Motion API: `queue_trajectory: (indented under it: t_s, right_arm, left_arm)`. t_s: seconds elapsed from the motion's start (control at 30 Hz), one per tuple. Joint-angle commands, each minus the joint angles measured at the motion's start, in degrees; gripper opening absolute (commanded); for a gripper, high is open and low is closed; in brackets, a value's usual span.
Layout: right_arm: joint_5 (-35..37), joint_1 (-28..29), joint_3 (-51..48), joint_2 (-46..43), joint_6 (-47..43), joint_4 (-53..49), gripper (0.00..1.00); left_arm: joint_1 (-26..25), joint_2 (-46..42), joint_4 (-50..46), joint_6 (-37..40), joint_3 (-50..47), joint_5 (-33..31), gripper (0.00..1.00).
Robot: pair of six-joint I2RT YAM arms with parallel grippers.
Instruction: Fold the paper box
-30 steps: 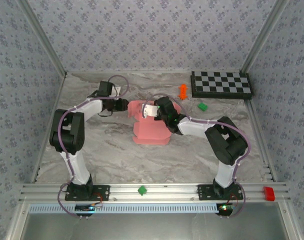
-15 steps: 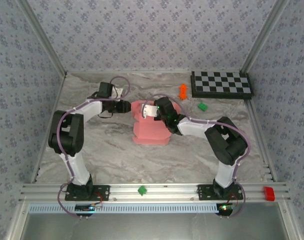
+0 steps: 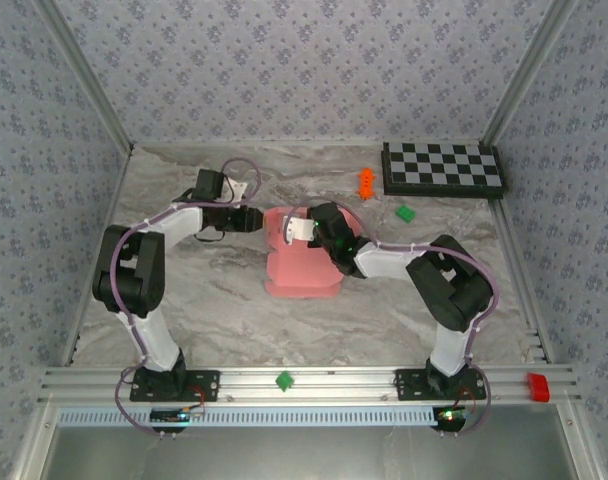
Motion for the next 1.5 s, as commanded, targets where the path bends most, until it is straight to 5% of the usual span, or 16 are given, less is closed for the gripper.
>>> queue_trajectory:
  t_s: [0.0, 0.8, 1.47]
  right_arm:
    - [1.7, 0.7, -1.0, -1.0, -1.0, 3.2, 0.00]
    - [5.5, 2.6, -3.3, 1.4, -5.0, 13.7, 0.00]
    - [4.4, 2.6, -2.1, 2.3, -3.9, 11.5, 0.00]
  left_arm:
    - [-0.2, -2.5, 1.4, 1.4, -0.7, 3.7, 0.42]
    - [-1.0, -4.6, 15.6, 2.5, -9.5, 11.4, 0.41]
    - [-3.6, -1.7, 23.6, 4.4, -9.6, 5.6, 0.45]
